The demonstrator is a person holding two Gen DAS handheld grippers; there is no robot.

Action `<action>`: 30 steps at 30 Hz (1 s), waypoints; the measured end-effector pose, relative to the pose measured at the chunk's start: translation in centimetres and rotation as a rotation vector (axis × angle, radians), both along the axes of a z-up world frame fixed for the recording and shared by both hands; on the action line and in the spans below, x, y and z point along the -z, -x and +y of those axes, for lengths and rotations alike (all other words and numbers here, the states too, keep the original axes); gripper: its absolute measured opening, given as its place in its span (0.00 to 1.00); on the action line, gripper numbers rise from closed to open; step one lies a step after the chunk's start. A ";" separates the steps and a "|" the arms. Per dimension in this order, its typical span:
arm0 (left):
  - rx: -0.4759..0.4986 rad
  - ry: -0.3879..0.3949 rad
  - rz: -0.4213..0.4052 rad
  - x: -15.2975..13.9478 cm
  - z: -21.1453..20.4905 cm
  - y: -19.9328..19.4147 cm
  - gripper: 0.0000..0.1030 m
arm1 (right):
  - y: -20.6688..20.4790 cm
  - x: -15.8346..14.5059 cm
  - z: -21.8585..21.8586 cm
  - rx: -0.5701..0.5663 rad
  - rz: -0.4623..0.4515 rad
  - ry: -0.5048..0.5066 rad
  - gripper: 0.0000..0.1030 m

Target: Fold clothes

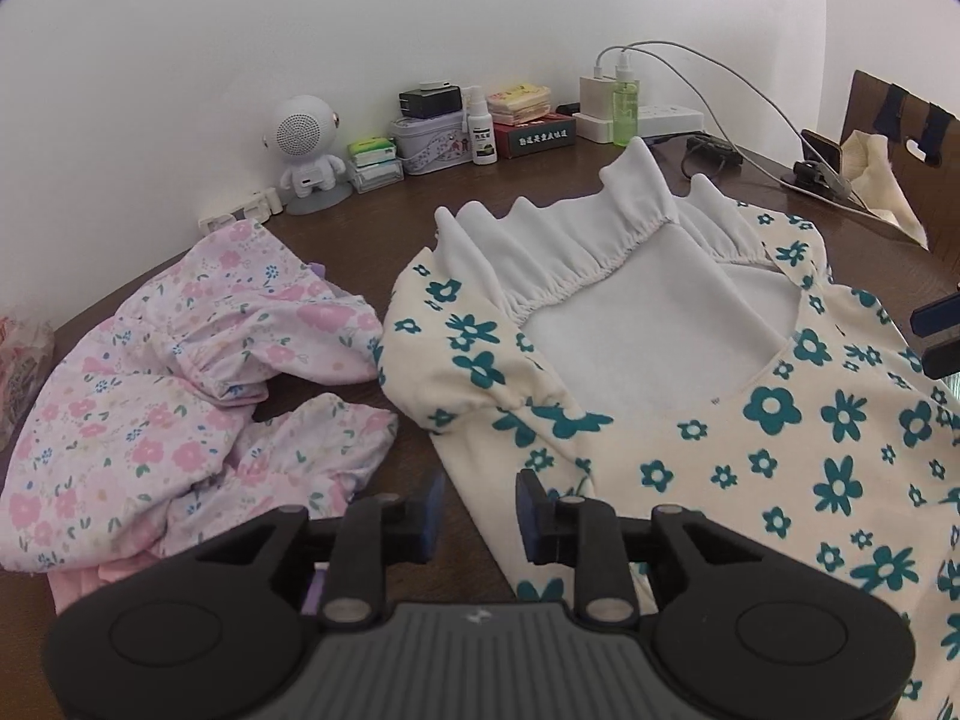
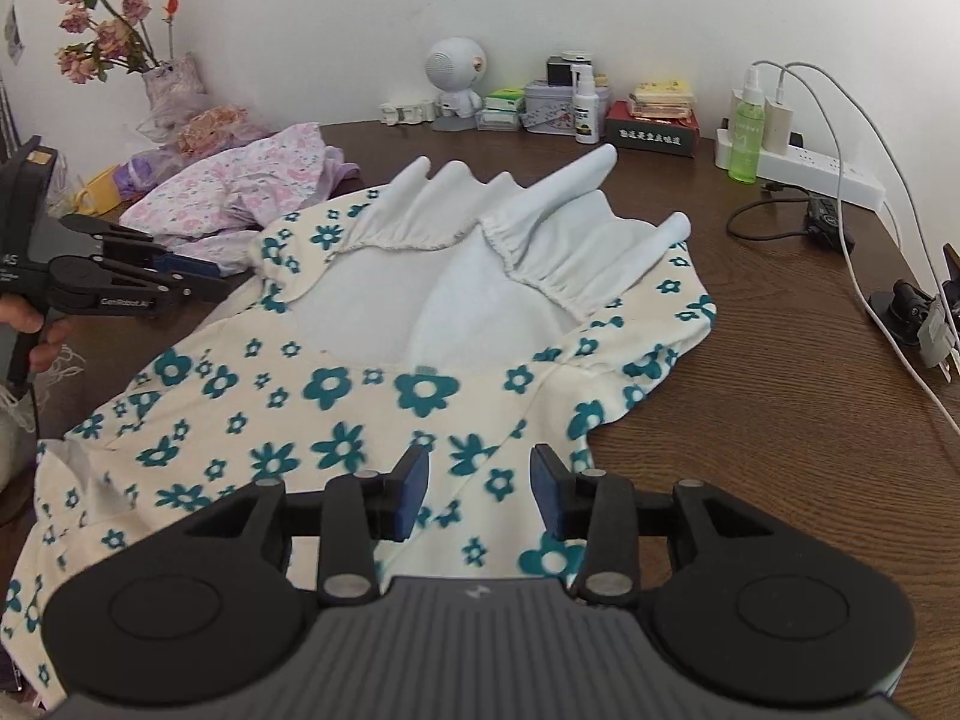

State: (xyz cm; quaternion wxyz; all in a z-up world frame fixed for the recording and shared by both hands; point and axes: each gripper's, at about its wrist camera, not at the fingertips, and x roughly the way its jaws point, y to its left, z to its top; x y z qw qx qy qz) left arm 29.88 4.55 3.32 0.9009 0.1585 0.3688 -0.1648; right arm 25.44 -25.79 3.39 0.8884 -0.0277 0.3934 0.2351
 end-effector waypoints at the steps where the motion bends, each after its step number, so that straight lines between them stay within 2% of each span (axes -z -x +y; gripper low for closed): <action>1: 0.014 -0.003 0.001 -0.1 -0.1 0.7 0.27 | 1.2 -0.5 0.4 -0.023 0.003 -0.009 0.46; 7: 0.033 -0.012 -0.003 -0.4 -0.4 6.2 0.26 | 7.0 -1.7 2.1 -0.104 0.020 0.030 0.54; 10: 0.006 0.013 -0.001 -0.4 0.1 9.0 0.27 | 9.4 -1.6 2.3 -0.112 0.033 0.044 0.55; 16: -0.122 0.036 -0.019 0.3 1.8 14.5 0.45 | 12.7 -0.6 1.5 -0.080 0.060 0.061 0.60; 20: -0.154 0.106 -0.031 0.3 2.7 17.7 0.50 | 14.1 -0.2 1.0 -0.042 0.084 0.048 0.64; 22: -0.143 0.115 -0.030 0.6 2.5 18.4 0.50 | 14.6 0.0 1.2 -0.034 0.089 0.058 0.67; 27: -0.118 0.064 -0.028 2.1 1.1 19.1 0.47 | 15.1 1.1 2.6 -0.027 0.100 0.104 0.72; 30: -0.115 0.067 -0.031 2.0 1.0 19.1 0.45 | 15.2 1.4 3.1 -0.011 0.113 0.114 0.74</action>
